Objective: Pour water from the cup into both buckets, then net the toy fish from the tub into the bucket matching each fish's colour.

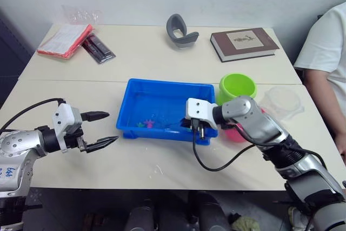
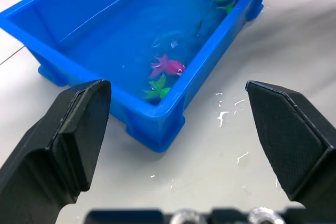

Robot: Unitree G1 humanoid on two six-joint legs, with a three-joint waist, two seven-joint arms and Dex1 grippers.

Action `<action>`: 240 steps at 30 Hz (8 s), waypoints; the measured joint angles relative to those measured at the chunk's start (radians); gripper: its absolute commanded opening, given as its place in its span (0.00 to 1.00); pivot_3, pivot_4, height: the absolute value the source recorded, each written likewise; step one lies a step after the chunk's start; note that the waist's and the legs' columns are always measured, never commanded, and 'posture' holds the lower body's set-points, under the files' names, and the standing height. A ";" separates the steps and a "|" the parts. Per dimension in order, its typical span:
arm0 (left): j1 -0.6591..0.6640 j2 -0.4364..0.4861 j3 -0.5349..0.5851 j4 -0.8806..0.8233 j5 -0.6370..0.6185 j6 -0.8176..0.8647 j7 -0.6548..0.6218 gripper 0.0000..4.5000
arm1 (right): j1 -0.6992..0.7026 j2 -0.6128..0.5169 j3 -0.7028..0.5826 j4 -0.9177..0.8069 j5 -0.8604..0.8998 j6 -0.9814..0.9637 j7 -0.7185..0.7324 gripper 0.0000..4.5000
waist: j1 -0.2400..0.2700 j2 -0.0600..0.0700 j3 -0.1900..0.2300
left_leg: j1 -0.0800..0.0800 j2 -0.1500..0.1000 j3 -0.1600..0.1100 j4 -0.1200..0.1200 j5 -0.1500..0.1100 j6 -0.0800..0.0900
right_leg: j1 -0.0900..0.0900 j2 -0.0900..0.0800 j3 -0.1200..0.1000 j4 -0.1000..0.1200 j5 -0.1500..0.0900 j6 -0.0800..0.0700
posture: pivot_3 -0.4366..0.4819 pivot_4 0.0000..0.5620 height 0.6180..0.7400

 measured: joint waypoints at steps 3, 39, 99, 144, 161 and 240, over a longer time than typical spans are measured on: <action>0.000 0.000 0.000 0.000 0.000 0.001 0.004 0.98 | -0.006 0.008 -0.031 0.001 0.021 0.056 0.010 0.00 | -0.001 0.000 0.000 | 0.000 0.000 0.000 0.000 0.000 0.000 | 0.000 0.000 0.000 0.000 0.000 0.000 | 0.48 0.27 1.00; -0.410 -0.178 -0.225 0.027 -0.075 0.181 0.015 0.98 | 0.719 -0.207 -1.086 -0.581 0.539 0.355 -0.120 0.00 | 0.049 0.000 0.000 | 0.002 -0.003 0.002 0.000 0.001 0.001 | 0.001 0.004 0.002 0.000 0.001 0.001 | 0.48 0.27 1.00; -0.425 -0.272 -0.303 0.195 0.003 0.040 -0.070 0.98 | 1.213 -0.276 -1.159 -0.156 -0.625 -1.277 -0.786 0.00 | 0.024 0.001 -0.001 | 0.019 -0.001 0.007 -0.002 0.000 0.001 | 0.017 0.004 0.019 -0.007 0.001 0.003 | 0.48 0.27 1.00; -0.194 -0.181 -0.176 0.022 -0.002 0.063 0.014 0.98 | 0.053 -0.479 -0.138 -0.065 -0.252 -0.669 0.144 0.00 | 0.022 0.001 0.000 | 0.014 0.002 0.005 -0.001 -0.003 0.001 | 0.014 0.001 0.004 -0.008 0.001 0.002 | 0.48 0.27 1.00; -0.191 -0.189 -0.191 0.033 0.001 0.043 0.015 0.98 | -0.022 -0.399 -0.082 -0.155 -0.266 -0.483 0.400 0.00 | 0.022 0.001 0.000 | 0.013 0.002 0.003 -0.001 -0.003 0.001 | 0.014 0.000 0.003 -0.008 0.001 0.002 | 0.48 0.27 1.00; -0.504 -0.227 -0.220 0.076 -0.083 0.196 0.053 0.98 | 0.594 -0.241 -0.920 -0.230 0.286 -0.122 -0.058 0.00 | 0.027 0.001 0.000 | 0.004 -0.002 0.007 0.000 -0.001 0.002 | 0.001 0.004 0.003 -0.001 0.002 0.003 | 0.48 0.27 1.00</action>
